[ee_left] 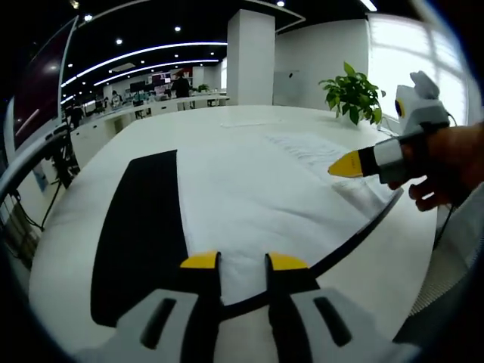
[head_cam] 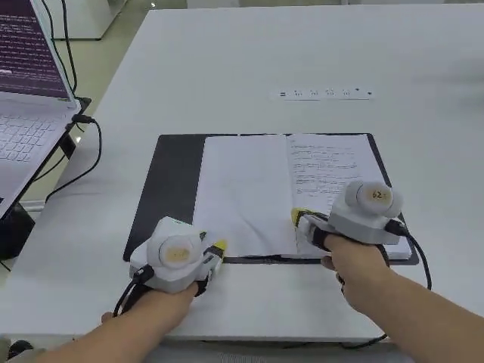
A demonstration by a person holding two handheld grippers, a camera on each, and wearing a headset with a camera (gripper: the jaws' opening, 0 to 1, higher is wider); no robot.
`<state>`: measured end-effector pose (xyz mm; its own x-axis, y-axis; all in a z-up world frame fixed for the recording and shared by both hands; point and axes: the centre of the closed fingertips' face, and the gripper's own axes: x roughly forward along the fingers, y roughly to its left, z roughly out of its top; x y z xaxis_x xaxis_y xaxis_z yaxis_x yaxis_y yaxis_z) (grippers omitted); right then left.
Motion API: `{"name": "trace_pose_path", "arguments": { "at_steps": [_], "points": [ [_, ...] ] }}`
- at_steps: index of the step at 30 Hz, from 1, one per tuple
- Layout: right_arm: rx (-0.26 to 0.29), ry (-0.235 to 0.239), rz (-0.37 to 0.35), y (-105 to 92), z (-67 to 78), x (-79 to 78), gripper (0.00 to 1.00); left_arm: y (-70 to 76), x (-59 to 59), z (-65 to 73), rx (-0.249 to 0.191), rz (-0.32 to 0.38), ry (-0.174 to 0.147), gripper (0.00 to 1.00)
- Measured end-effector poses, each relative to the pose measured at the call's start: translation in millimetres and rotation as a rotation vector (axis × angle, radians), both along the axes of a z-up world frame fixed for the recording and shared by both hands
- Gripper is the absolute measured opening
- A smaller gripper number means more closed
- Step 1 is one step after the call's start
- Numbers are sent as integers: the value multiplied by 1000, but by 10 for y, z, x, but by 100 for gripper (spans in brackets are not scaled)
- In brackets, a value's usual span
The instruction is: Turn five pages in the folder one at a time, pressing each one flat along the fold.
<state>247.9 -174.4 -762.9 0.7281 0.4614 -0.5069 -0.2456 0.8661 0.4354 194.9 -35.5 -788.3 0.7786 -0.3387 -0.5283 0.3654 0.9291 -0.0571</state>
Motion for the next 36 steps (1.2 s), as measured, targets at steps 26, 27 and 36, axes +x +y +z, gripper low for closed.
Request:
{"name": "trace_pose_path", "arguments": {
  "at_steps": [26, 27, 36],
  "points": [
    [61, -15, -48, 164, -12, 941, 0, 26, 18, -28, -7, 5, -13, 22],
    [60, -15, -51, 164, -8, 971, 0, 26, 19, -28, -9, 6, -13, 22],
    [12, -28, -65, 122, -73, 1393, 0, 11, 38, -27, -13, 9, -13, 22]
  ]
}}
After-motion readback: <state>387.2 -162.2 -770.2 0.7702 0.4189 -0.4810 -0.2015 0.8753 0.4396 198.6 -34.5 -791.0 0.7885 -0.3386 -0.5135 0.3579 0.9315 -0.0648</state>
